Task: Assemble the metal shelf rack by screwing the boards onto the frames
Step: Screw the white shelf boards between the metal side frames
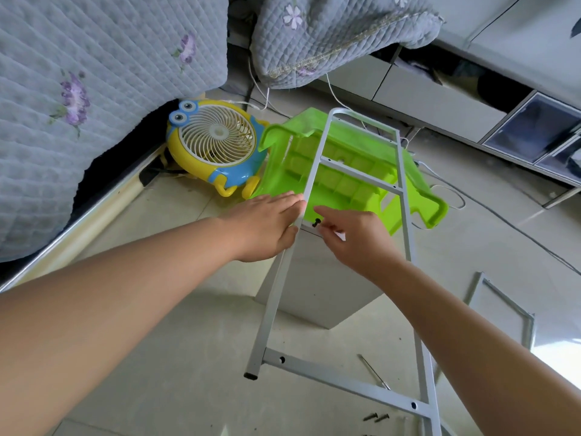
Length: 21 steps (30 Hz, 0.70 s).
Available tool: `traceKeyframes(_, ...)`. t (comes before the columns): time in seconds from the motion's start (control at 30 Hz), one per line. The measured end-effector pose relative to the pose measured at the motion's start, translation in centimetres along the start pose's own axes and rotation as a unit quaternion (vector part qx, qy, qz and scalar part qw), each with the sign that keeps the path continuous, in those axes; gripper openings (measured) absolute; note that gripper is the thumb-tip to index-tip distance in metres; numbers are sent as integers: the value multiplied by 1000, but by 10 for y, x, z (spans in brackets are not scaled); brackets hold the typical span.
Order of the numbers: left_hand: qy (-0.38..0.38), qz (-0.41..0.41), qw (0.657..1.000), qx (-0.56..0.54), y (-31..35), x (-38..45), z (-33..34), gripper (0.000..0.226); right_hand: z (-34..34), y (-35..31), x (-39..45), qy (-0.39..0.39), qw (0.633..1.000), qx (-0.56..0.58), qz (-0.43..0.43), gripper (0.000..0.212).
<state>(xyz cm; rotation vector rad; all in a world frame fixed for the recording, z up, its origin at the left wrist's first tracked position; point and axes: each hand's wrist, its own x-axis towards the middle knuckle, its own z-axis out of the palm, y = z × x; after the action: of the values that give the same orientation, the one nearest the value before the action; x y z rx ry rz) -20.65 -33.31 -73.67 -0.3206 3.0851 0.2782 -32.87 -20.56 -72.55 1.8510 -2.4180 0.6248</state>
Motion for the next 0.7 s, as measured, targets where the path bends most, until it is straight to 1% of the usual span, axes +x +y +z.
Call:
traceKeyframes(0.07, -16, -2, 1000, 1, 0, 0, -2, 52, -4, 3, -7, 30, 999, 7, 31, 36)
traceKeyframes(0.13, -24, -8, 1000, 9, 1, -1, -4, 56, -12, 11, -15, 97, 993, -11, 68, 32)
traceKeyframes(0.2, 2, 0, 1000, 25, 3, -2, -9, 69, -21, 24, -26, 159, 981, -3, 115, 35)
traceKeyframes(0.23, 16, 10, 999, 38, 6, -2, -12, 69, -26, 32, -33, 185, 973, 6, 141, 36)
traceKeyframes(0.3, 17, 35, 997, 67, 18, -1, -20, 64, -34, 51, -51, 231, 949, 16, 212, 32)
traceKeyframes(0.33, 3, 48, 995, 86, 27, 0, -24, 68, -36, 63, -62, 240, 935, 17, 261, 28)
traceKeyframes(0.37, -16, 65, 992, 111, 37, 1, -26, 73, -36, 75, -75, 233, 921, 12, 311, 25)
traceKeyframes(0.43, -42, 100, 983, 147, 60, 6, -26, 76, -29, 101, -106, 175, 899, -17, 402, 26)
traceKeyframes(0.47, -52, 112, 981, 147, 70, 10, -24, 75, -22, 111, -123, 125, 888, -33, 440, 27)
traceKeyframes(0.53, -61, 106, 985, 122, 89, 18, -17, 70, -2, 123, -157, -11, 870, -70, 488, 28)
traceKeyframes(0.6, -68, 79, 990, 94, 99, 26, -7, 63, 21, 126, -186, -133, 851, -80, 502, 29)
traceKeyframes(0.7, -67, 53, 991, 103, 102, 28, 6, 63, 61, 126, -214, -246, 832, -69, 493, 28)
